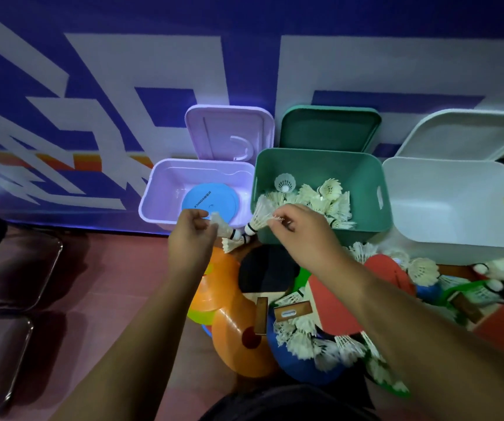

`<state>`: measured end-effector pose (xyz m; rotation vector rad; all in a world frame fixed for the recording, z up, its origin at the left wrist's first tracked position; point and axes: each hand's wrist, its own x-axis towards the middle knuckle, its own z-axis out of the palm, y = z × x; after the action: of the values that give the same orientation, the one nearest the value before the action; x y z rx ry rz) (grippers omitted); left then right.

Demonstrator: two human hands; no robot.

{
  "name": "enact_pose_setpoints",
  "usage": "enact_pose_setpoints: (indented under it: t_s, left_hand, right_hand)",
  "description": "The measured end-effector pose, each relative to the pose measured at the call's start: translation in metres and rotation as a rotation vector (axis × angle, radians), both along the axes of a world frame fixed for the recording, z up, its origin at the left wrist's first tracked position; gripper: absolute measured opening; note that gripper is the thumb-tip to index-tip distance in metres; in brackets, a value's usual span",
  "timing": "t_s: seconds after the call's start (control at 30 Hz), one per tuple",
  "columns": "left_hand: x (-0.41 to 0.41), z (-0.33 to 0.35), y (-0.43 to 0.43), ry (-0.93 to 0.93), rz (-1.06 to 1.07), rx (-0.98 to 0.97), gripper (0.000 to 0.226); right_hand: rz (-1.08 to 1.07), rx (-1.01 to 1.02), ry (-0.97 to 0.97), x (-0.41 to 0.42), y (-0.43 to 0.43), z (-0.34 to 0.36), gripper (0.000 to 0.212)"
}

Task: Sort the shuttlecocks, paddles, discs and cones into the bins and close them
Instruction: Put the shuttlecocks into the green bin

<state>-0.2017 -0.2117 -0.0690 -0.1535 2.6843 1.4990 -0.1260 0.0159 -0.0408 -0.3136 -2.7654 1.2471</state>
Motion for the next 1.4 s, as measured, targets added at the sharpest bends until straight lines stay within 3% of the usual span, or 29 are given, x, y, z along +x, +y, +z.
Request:
enact_pose_setpoints:
  t_s: [0.13,0.2,0.3,0.37,0.63,0.9,1.1,1.27,1.4]
  left_hand:
    - [0.013,0.031,0.026,0.071,-0.031,0.033,0.007]
    - [0.016,0.041,0.036,0.125,-0.055,0.025,0.002]
    - [0.016,0.051,0.049,0.159,-0.073,0.012,0.003]
    - [0.016,0.056,0.059,0.179,-0.086,0.004,0.004]
    - [0.008,0.066,0.112,0.296,-0.194,-0.111,0.006]
    - [-0.011,0.082,0.191,0.242,-0.211,0.026,0.006]
    - [-0.022,0.071,0.216,0.097,-0.339,-0.071,0.058]
    - [-0.001,0.058,0.204,0.014,-0.348,-0.195,0.041]
    - [0.008,0.048,0.174,-0.005,-0.261,-0.152,0.03]
  right_hand:
    - [-0.176,-0.08,0.116,-0.004,0.038,0.025,0.007]
    - [-0.187,-0.077,0.081,-0.009,0.056,0.028,0.009]
    - [-0.086,0.032,-0.158,-0.011,0.077,0.024,0.044]
    - [-0.11,0.034,-0.199,-0.006,0.086,0.018,0.052]
    - [-0.223,-0.038,-0.16,0.034,0.125,0.011,0.025]
    - [-0.265,-0.03,-0.127,0.062,0.164,0.018,0.017]
    - [-0.3,-0.031,-0.105,0.066,0.177,0.015,0.017]
    - [-0.27,-0.061,-0.101,0.058,0.171,0.011,0.018]
    - [-0.235,-0.058,-0.097,0.046,0.155,0.01,0.018]
